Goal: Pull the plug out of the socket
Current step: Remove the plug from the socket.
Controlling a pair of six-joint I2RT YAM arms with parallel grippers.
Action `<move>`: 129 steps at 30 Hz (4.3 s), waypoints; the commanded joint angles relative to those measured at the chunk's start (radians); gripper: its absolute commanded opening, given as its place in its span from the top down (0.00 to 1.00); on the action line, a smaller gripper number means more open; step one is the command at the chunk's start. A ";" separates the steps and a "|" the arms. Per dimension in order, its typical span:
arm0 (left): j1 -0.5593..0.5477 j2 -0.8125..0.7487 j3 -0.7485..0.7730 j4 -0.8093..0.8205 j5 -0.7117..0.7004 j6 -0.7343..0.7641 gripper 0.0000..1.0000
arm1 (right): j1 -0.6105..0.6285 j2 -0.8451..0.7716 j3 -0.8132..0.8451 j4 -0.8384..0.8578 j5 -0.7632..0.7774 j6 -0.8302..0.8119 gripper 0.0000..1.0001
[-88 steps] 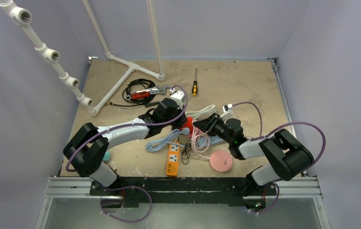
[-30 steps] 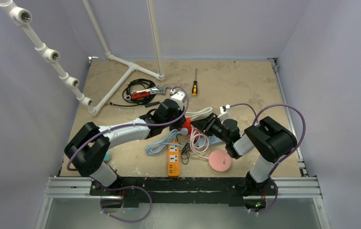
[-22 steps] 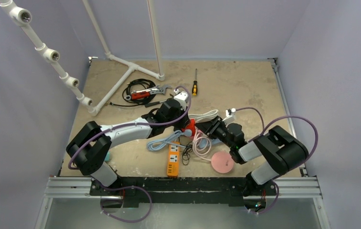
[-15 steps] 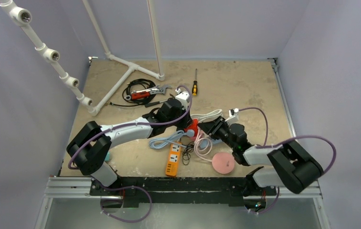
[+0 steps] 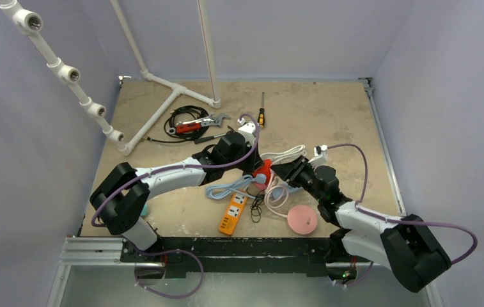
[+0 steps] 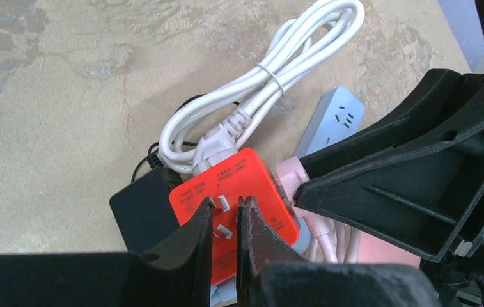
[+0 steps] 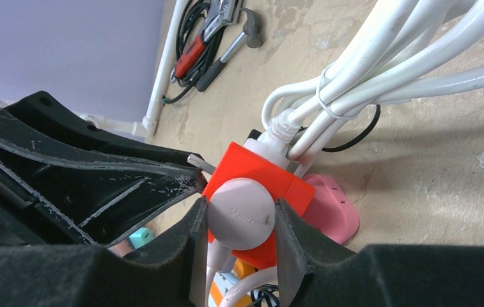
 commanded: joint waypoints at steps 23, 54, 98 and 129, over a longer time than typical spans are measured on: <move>0.056 -0.152 -0.092 0.051 0.009 0.111 1.00 | -0.037 -0.138 0.123 0.111 -0.147 -0.239 1.00; -0.035 -0.288 -0.174 0.128 -0.075 0.130 1.00 | -0.014 0.062 -0.005 0.220 -0.313 -0.001 0.37; -0.043 -0.288 -0.168 0.120 -0.061 0.142 1.00 | 0.032 0.312 0.052 0.473 -0.328 0.089 0.54; -0.044 -0.245 -0.116 -0.021 -0.297 0.149 1.00 | 0.021 0.047 0.002 0.326 -0.132 0.114 1.00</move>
